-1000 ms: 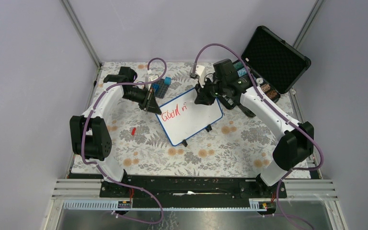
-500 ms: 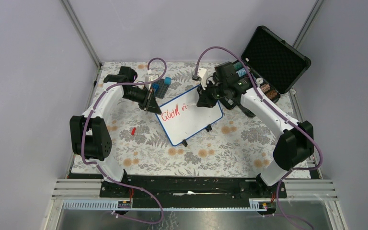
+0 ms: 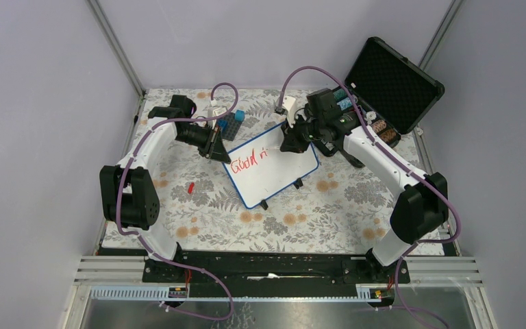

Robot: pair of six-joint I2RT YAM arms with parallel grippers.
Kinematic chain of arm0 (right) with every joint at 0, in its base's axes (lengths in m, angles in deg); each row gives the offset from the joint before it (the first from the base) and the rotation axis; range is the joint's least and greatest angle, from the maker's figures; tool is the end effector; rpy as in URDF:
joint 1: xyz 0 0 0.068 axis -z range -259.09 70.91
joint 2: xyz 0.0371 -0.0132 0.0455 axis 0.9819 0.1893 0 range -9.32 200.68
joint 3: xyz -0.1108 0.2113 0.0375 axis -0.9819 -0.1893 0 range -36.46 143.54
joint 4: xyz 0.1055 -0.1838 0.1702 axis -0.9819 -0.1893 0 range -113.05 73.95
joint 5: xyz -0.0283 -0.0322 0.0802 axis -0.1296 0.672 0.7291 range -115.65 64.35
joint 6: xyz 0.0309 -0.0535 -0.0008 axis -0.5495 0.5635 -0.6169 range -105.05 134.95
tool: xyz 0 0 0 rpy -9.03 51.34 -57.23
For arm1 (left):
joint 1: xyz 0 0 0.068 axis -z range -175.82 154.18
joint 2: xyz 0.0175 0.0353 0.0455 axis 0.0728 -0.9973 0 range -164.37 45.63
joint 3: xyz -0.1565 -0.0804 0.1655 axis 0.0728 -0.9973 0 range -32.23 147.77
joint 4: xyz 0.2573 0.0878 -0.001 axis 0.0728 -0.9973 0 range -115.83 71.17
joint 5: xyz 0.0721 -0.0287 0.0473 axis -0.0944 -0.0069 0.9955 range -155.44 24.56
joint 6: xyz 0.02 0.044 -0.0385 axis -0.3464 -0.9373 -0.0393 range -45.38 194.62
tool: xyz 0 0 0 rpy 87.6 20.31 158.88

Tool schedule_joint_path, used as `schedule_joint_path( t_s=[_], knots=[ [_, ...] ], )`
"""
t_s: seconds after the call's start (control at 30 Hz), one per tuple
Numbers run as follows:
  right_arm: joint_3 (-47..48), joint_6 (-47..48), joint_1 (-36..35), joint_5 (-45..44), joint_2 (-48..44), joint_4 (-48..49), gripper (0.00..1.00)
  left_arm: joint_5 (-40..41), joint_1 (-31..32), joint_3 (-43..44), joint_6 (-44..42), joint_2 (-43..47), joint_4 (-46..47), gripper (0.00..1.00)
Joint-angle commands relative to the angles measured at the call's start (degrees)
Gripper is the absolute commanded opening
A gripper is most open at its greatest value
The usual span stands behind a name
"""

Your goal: Write a sentence on the whiteboard

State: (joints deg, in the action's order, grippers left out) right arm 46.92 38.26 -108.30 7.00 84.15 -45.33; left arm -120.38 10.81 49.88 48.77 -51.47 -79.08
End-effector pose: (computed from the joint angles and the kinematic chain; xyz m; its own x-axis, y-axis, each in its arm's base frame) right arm 0.3230 0.2095 0.2869 -0.2019 -0.4946 -0.8454 -0.9308 0.3655 0.0084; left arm 0.3305 -0.0768 0.2375 -0.7452 0.3388 -0.5744 0.6649 0.4431 -0.6013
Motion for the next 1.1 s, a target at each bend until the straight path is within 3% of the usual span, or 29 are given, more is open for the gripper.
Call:
schedule_joint_path(
  t_s=[0.0, 0.57, 1.07],
  knots=[
    [2.5, -0.3, 0.2, 0.3, 0.4, 1.6, 0.0, 2.5, 0.8, -0.1, 0.0, 0.9, 1.8, 0.0],
    [4.4, -1.0, 0.2, -3.7, 3.5, 3.6, 0.0, 2.6, 0.8, -0.5, -0.4, 0.6, 1.9, 0.0],
    [-1.6, 0.4, 0.2, -4.2, 1.2, 3.6, 0.0, 2.8, 0.8, -0.6, -0.7, 0.4, 1.9, 0.0]
  ],
)
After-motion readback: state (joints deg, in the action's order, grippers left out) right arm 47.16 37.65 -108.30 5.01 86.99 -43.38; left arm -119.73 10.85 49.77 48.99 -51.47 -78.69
